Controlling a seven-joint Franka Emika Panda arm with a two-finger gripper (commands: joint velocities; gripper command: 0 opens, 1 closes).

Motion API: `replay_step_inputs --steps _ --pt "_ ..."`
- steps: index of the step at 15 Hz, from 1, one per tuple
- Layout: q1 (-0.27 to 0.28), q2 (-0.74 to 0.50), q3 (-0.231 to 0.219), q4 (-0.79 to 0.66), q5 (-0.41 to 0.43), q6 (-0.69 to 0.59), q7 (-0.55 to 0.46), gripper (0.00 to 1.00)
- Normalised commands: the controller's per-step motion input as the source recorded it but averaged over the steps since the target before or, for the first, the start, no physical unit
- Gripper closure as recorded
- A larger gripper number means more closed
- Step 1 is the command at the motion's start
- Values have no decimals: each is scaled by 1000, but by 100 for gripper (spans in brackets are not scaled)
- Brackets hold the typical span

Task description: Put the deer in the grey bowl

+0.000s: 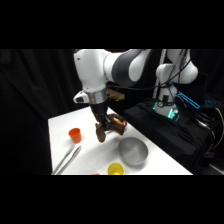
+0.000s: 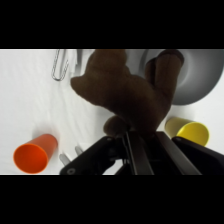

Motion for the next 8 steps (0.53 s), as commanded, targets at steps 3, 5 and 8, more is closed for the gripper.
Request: replay_step_inputs --steps 3,5,8 --pt "146 -422 98 -452 -45 77 225 92" --pt "124 -295 99 -379 -14 132 182 92" --pt "97 -147 77 -279 -18 177 140 92"
